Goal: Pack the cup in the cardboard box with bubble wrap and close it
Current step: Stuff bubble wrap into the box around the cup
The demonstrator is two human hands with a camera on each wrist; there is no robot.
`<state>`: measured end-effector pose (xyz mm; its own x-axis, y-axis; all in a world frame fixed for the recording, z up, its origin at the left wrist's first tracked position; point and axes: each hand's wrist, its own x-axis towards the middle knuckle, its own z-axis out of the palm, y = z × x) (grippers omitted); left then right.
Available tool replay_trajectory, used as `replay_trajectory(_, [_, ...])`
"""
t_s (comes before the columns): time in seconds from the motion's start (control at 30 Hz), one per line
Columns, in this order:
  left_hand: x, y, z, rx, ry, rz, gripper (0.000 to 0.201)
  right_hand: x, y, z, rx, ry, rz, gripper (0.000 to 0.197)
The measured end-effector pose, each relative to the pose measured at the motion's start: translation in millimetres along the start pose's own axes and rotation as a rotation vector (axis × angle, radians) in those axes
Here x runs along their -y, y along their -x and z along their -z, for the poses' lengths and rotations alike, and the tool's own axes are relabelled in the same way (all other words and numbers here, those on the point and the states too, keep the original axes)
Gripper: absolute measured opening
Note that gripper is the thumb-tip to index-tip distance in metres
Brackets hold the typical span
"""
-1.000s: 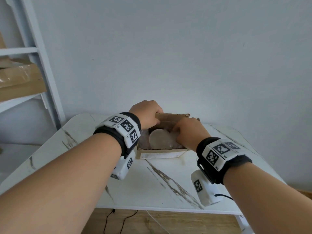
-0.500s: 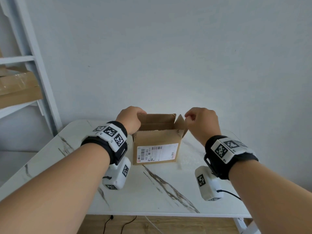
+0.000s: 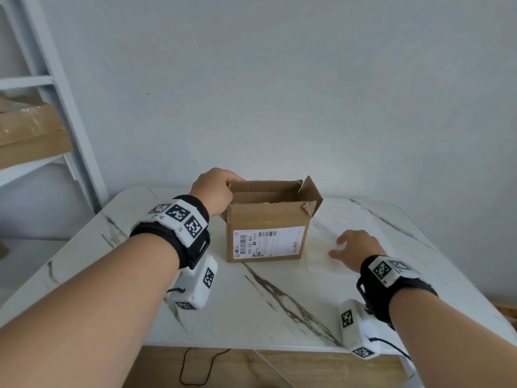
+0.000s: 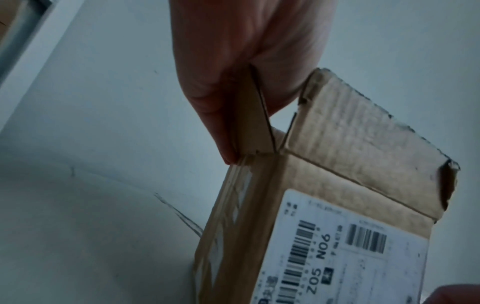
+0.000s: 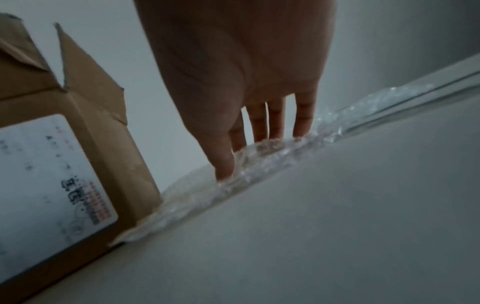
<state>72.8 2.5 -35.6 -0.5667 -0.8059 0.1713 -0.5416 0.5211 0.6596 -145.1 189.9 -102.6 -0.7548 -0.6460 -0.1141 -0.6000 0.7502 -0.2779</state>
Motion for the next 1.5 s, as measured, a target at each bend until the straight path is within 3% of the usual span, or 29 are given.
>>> replay_trajectory(0.13, [4.6,-2.1,-4.4,0.018,0.017,-0.002,0.057,-0.8,-0.6,3.2,-0.055,-0.061,-0.047,0.015])
replay_trajectory(0.27, [1.6,-1.5,1.3,0.020,0.052,-0.002,0.060,0.7,3.4,7.5,-0.150,-0.076,-0.093,0.020])
replay_trajectory(0.47, [-29.3,6.6,26.2,-0.171,0.138,-0.108,0.044,13.1,17.1,60.9,-0.421,-0.351,-0.089,0.024])
replay_trajectory(0.57, [-53.8,10.6,33.7,-0.166,0.243,-0.147,0.038,30.6,33.1,94.4,-0.610,-0.456,0.007,0.023])
replay_trajectory(0.7, [-87.7,23.5,39.0,-0.026,0.429,-0.123,0.041,58.2,53.1,114.0,-0.740,-0.553,0.324,0.020])
replay_trajectory(0.83, [-103.1,34.8,49.3,0.075,0.570,-0.060,0.053,78.4,74.1,100.9,-0.712,-0.427,0.602,0.015])
replay_trajectory(0.97, [-89.5,42.1,48.4,0.150,0.480,0.045,0.053,83.7,84.7,78.2,-0.625,-0.318,0.761,0.012])
replay_trajectory(1.07, [-69.5,46.7,42.1,0.114,0.457,0.086,0.042,84.0,88.6,66.2,-0.514,-0.364,0.769,0.013])
replay_trajectory(1.17, [-55.4,46.7,41.8,0.069,0.458,0.080,0.047,83.5,91.8,63.8,-0.397,-0.366,0.733,0.031])
replay_trajectory(1.33, [-65.4,47.3,55.7,0.000,0.461,-0.008,0.045,81.9,92.8,81.8,-0.438,-0.325,0.708,0.023])
replay_trajectory(1.5, [-89.5,56.4,70.3,0.027,0.495,-0.123,0.042,89.0,93.8,104.2,-0.361,-0.223,0.695,0.082])
